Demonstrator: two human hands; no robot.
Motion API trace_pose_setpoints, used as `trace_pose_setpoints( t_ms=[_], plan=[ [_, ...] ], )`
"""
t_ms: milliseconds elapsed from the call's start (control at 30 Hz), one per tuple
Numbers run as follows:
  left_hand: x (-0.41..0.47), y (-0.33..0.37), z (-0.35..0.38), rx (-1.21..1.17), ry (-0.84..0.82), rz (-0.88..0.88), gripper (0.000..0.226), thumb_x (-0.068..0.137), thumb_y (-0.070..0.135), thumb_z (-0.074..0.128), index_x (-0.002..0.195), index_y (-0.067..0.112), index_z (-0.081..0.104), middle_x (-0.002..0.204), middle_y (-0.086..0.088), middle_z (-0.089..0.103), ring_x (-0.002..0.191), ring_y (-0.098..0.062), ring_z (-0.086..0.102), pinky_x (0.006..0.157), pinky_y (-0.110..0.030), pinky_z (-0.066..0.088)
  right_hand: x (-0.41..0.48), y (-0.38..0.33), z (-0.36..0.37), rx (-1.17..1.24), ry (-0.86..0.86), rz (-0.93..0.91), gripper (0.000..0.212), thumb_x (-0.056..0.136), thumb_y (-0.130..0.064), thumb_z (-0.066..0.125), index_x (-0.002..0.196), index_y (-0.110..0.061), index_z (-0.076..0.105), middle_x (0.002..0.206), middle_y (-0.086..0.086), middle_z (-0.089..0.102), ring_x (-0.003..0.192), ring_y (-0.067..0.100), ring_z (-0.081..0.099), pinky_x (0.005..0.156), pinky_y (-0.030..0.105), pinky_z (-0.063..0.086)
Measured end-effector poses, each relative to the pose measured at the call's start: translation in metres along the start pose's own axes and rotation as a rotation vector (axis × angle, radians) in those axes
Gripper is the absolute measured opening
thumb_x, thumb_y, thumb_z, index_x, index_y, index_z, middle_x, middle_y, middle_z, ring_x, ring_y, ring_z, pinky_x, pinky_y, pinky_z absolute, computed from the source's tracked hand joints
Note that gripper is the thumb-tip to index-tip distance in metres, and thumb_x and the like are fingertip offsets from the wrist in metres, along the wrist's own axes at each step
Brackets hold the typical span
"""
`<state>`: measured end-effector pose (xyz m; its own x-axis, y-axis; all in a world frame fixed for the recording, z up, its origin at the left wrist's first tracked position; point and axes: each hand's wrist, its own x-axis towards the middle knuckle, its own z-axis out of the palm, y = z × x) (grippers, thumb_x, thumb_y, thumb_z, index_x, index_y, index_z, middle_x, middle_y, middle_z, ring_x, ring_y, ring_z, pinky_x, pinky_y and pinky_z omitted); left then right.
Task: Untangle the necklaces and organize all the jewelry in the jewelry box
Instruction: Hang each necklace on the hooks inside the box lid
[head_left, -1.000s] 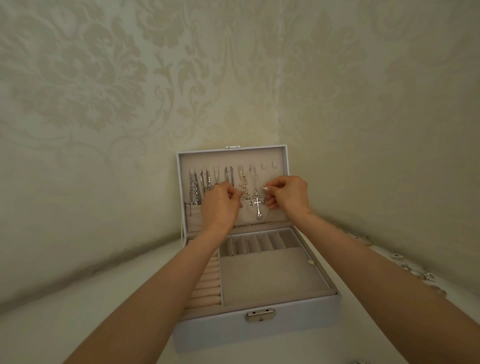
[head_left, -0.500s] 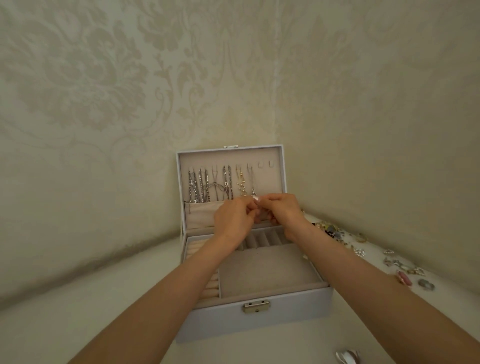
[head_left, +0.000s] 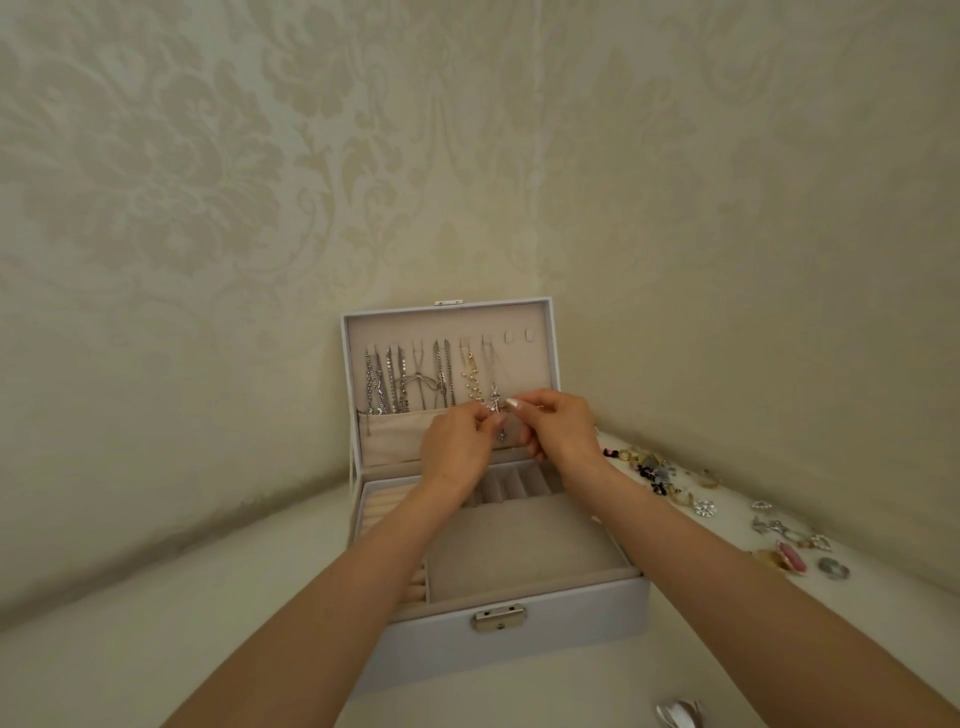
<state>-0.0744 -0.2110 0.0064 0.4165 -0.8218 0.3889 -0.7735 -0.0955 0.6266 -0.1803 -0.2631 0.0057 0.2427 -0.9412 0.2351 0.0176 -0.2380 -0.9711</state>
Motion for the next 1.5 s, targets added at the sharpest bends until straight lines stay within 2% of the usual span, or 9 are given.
trace_pose_setpoints(
  t_ms=[233, 400, 700, 800, 900, 1000, 1100, 1267, 1500],
  plan=[
    [-0.005, -0.004, -0.002, 0.442, 0.04, 0.158, 0.03, 0.098, 0.033, 0.041, 0.1, 0.016, 0.066, 0.101, -0.011, 0.068, 0.1, -0.031, 0.059, 0.072, -0.033, 0.04, 0.008, 0.001, 0.003, -0.01, 0.045, -0.034, 0.015, 0.089, -0.013, 0.062, 0.09, 0.0, 0.068, 0.046, 0.006, 0.053, 0.029, 0.006, 0.041, 0.035, 0.016, 0.035],
    [-0.009, -0.007, -0.002, 0.489, -0.023, 0.16, 0.028, 0.097, 0.031, 0.042, 0.101, 0.016, 0.066, 0.102, -0.014, 0.067, 0.101, -0.032, 0.058, 0.069, -0.033, 0.037, 0.013, 0.006, 0.004, -0.027, 0.062, -0.043, 0.018, 0.089, -0.014, 0.062, 0.089, 0.002, 0.069, 0.045, 0.004, 0.053, 0.031, 0.006, 0.042, 0.038, 0.017, 0.037],
    [-0.027, 0.015, -0.007, 0.838, -0.153, 0.415, 0.03, 0.089, 0.013, 0.044, 0.116, 0.014, 0.057, 0.11, -0.014, 0.063, 0.101, -0.033, 0.06, 0.069, -0.033, 0.035, 0.008, 0.001, 0.004, 0.058, 0.0, -0.036, 0.02, 0.089, -0.01, 0.062, 0.087, 0.008, 0.07, 0.037, -0.007, 0.048, 0.033, 0.0, 0.039, 0.037, 0.012, 0.034],
    [-0.027, 0.016, -0.008, 0.815, -0.153, 0.427, 0.031, 0.091, 0.012, 0.042, 0.12, 0.016, 0.054, 0.109, -0.014, 0.064, 0.101, -0.033, 0.059, 0.069, -0.033, 0.036, 0.006, 0.004, 0.004, 0.021, -0.058, -0.007, 0.021, 0.088, -0.012, 0.064, 0.087, 0.008, 0.07, 0.035, -0.011, 0.045, 0.033, 0.0, 0.039, 0.039, 0.013, 0.037],
    [-0.029, 0.013, -0.009, 0.719, -0.112, 0.421, 0.028, 0.094, 0.022, 0.041, 0.118, 0.02, 0.055, 0.11, -0.008, 0.064, 0.102, -0.03, 0.059, 0.072, -0.034, 0.04, 0.005, 0.007, 0.005, -0.009, -0.095, 0.017, 0.011, 0.085, -0.013, 0.067, 0.081, -0.006, 0.074, 0.04, -0.014, 0.053, 0.041, -0.001, 0.046, 0.045, 0.014, 0.042],
    [-0.026, 0.006, -0.005, 0.489, 0.067, 0.343, 0.024, 0.091, 0.031, 0.044, 0.105, 0.019, 0.058, 0.107, -0.001, 0.063, 0.101, -0.023, 0.057, 0.072, -0.032, 0.042, 0.008, 0.01, 0.003, 0.003, -0.082, 0.025, 0.022, 0.084, -0.011, 0.068, 0.064, -0.019, 0.072, 0.051, -0.01, 0.063, 0.056, 0.008, 0.057, 0.059, 0.025, 0.049],
    [-0.018, 0.0, -0.004, 0.277, 0.253, 0.393, 0.025, 0.082, 0.012, 0.055, 0.106, 0.01, 0.058, 0.107, -0.007, 0.057, 0.098, -0.025, 0.054, 0.069, -0.034, 0.046, 0.003, 0.009, -0.002, -0.075, -0.084, -0.002, 0.026, 0.085, -0.014, 0.067, 0.06, -0.023, 0.068, 0.056, -0.009, 0.063, 0.056, 0.002, 0.055, 0.062, 0.021, 0.046],
    [-0.01, -0.009, 0.003, 0.234, 0.108, 0.526, 0.043, 0.079, -0.007, 0.054, 0.12, 0.004, 0.058, 0.112, -0.012, 0.052, 0.1, -0.028, 0.054, 0.075, -0.041, 0.05, -0.011, 0.007, -0.008, -0.168, -0.13, -0.055, 0.023, 0.088, -0.019, 0.064, 0.065, -0.019, 0.068, 0.058, -0.008, 0.061, 0.043, -0.006, 0.047, 0.05, 0.014, 0.036],
    [-0.003, -0.019, 0.009, 0.328, 0.102, 0.499, 0.053, 0.07, -0.01, 0.053, 0.119, 0.008, 0.06, 0.112, -0.009, 0.057, 0.102, -0.03, 0.052, 0.08, -0.038, 0.041, -0.022, -0.01, -0.014, -0.063, -0.043, -0.217, 0.016, 0.082, -0.013, 0.069, 0.066, -0.016, 0.07, 0.088, 0.003, 0.061, 0.072, 0.008, 0.053, 0.066, 0.019, 0.04]
  ],
)
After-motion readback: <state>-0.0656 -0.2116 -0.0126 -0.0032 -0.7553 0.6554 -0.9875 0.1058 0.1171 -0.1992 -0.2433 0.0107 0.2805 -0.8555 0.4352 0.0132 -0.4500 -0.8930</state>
